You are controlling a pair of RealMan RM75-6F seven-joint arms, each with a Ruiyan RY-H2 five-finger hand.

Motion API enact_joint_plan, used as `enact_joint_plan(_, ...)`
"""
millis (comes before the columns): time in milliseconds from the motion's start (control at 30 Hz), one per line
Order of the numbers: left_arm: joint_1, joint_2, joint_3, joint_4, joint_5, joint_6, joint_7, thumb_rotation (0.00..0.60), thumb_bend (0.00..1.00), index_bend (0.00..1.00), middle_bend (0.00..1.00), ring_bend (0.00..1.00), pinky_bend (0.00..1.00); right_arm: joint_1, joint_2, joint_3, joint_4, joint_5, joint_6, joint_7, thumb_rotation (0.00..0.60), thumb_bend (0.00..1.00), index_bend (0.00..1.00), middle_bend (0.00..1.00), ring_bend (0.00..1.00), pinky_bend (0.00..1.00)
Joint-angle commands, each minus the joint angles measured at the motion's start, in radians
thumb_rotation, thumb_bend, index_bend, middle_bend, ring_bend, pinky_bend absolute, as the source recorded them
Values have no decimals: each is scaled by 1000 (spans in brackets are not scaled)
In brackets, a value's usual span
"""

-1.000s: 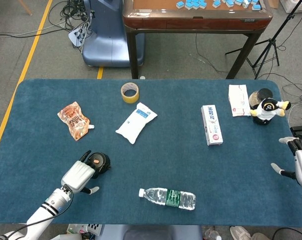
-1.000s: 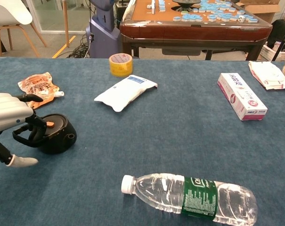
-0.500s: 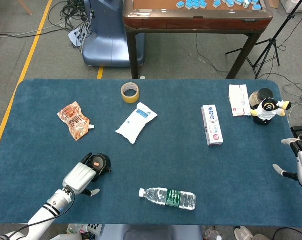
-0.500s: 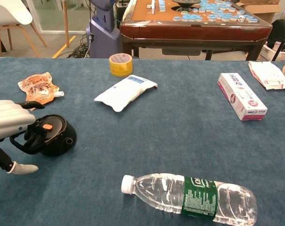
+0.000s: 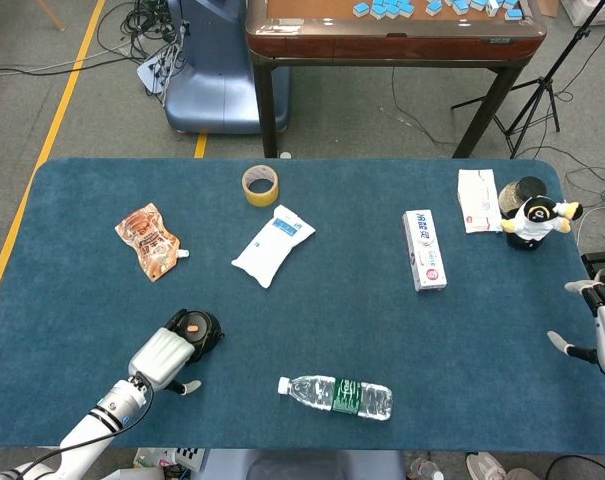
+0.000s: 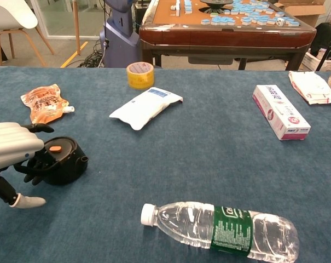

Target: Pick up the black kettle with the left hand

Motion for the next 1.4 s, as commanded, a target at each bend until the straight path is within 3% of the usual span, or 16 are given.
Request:
enact_joint_plan(33, -2, 1, 3, -5, -7, -8, -9, 359, 198, 617, 632, 485, 0, -1, -1, 0, 1, 2, -1, 2, 600, 57, 295, 283, 137, 115)
enact_joint_plan(300, -24, 13, -3, -22, -57, -53, -30, 346, 198, 680, 704, 553, 0, -8, 0, 1, -1, 4, 8, 4, 600, 57, 295, 283, 136, 115)
enact_joint_plan(767, -13, -6, -58, 22, -40, -14, -243, 313, 148, 944, 992, 816, 0, -15, -9, 6, 15, 11, 15, 20, 600, 58, 295, 283, 136, 115)
enact_joint_plan(1133, 31, -57, -120, 87, -36, 93, -401, 251, 139, 1000, 1000, 961, 0, -9, -21, 10, 36, 15, -1, 35, 600, 57, 295, 283, 136, 115)
enact_joint_plan(1400, 69, -65, -161, 80, -68, 181, -421, 318, 138, 1000, 1000, 1000, 0, -10, -22, 10, 36, 11, 1, 36, 600, 57, 295, 284, 136, 115)
